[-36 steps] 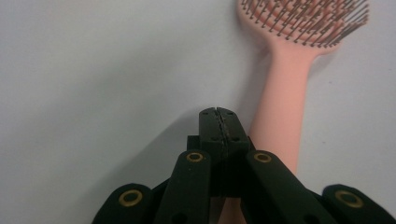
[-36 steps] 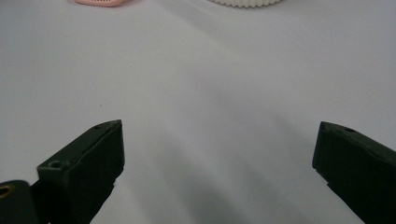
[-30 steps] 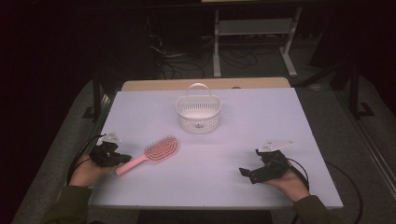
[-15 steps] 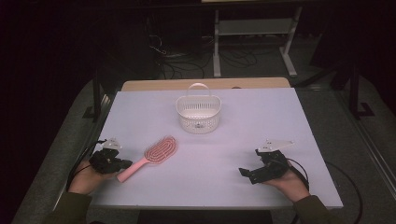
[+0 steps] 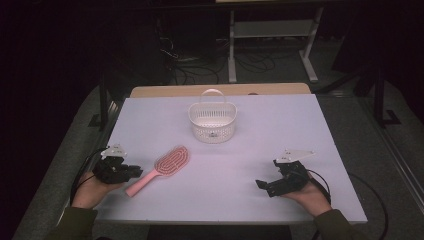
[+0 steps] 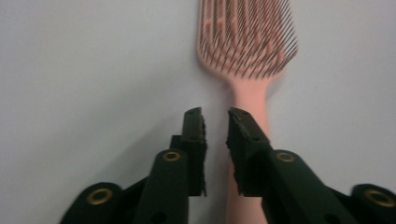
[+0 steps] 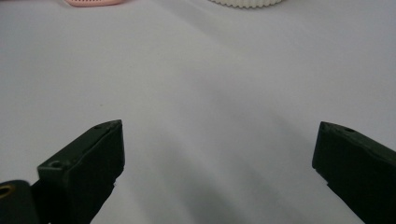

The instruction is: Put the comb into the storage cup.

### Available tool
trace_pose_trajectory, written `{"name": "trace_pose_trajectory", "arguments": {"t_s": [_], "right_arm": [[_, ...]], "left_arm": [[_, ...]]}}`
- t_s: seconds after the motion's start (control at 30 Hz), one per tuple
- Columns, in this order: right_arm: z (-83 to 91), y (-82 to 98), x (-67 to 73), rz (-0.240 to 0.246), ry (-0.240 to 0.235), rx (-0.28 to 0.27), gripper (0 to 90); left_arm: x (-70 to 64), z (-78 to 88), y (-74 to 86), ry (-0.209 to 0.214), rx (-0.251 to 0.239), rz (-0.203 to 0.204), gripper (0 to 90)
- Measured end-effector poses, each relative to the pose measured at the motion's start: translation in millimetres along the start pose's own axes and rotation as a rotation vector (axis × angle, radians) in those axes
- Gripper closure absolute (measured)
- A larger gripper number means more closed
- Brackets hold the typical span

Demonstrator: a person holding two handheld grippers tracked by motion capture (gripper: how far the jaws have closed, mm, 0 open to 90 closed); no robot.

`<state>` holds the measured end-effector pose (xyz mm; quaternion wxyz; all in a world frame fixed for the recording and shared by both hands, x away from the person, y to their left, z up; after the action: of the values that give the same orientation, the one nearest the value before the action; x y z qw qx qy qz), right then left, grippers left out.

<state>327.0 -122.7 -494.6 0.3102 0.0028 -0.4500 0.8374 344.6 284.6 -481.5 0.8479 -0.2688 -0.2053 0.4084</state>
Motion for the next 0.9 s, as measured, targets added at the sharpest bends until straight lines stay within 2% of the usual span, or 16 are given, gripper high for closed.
{"name": "trace_pose_trajectory", "arguments": {"t_s": [0.27, 0.4, 0.57, 0.67, 0.9], "right_arm": [[0.2, -0.2, 0.5, -0.001, -0.001, -0.001, 2.2], [0.2, -0.1, 0.6, -0.001, 0.000, 0.000, 2.2], [0.2, 0.0, 0.8, -0.002, 0.000, 0.000, 2.2], [0.0, 0.0, 1.2, -0.001, 0.000, 0.000, 2.2], [0.7, 0.0, 0.4, 0.003, 0.003, -0.002, 2.2]], "left_arm": [[-17.0, 4.4, -32.8, 0.026, -0.135, 0.017, 48.8], [-31.1, 3.5, -45.9, 0.067, -0.192, 0.014, 38.5], [-47.5, -0.6, -58.0, 0.110, -0.232, -0.008, 27.6], [-56.2, -2.7, -65.1, 0.138, -0.257, -0.016, 24.0], [-70.1, -10.5, -68.0, 0.158, -0.260, -0.044, 9.8]]}}
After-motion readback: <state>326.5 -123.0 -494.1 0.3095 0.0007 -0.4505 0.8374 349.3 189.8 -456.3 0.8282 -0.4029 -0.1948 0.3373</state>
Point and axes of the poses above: each handheld gripper's, and its own axes: z roughly backward along the jaws, y roughly out of its underside, x roughly to its left, the point moved 10 cm from there along -z, roughly forward along the jaws, and after that the axes turned 15 degrees about -y, right-handed, at the moved point
